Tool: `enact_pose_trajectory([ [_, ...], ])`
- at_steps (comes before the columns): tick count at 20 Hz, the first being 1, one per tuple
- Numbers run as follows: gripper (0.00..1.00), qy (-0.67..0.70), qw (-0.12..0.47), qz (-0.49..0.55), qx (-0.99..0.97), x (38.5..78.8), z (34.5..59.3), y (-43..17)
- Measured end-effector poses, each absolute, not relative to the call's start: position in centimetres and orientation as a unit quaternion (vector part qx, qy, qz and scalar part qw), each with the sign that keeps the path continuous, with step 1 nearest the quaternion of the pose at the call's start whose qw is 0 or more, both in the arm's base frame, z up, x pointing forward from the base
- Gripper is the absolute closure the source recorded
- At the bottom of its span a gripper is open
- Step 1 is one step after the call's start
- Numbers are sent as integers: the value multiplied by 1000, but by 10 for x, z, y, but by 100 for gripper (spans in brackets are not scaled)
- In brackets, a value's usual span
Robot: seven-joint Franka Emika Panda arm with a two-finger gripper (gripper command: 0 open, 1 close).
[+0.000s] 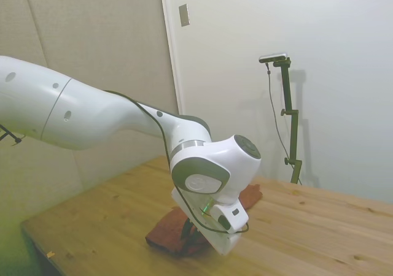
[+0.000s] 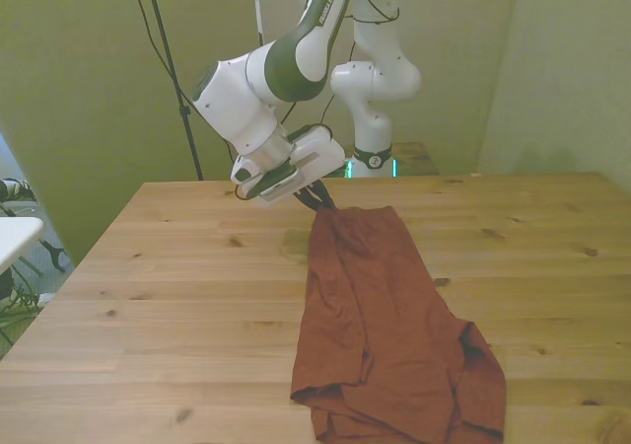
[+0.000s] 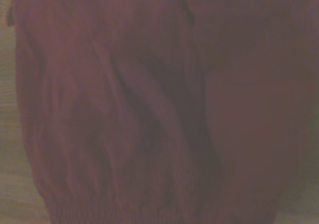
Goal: Unfold the shorts
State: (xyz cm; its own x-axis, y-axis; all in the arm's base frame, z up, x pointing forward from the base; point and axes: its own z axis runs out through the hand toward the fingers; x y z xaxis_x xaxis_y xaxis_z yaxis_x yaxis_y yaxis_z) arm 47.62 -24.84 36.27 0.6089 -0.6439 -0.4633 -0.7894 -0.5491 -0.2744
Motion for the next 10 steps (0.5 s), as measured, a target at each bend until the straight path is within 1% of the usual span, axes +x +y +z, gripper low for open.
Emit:
enact_pose_trajectory([
  [3,100,411,235,148,-868,476,375,-248],
  [6,100,400,237,136,-875,476,395,-240],
  [10,100,372,231,118,-891,495,428,-203],
])
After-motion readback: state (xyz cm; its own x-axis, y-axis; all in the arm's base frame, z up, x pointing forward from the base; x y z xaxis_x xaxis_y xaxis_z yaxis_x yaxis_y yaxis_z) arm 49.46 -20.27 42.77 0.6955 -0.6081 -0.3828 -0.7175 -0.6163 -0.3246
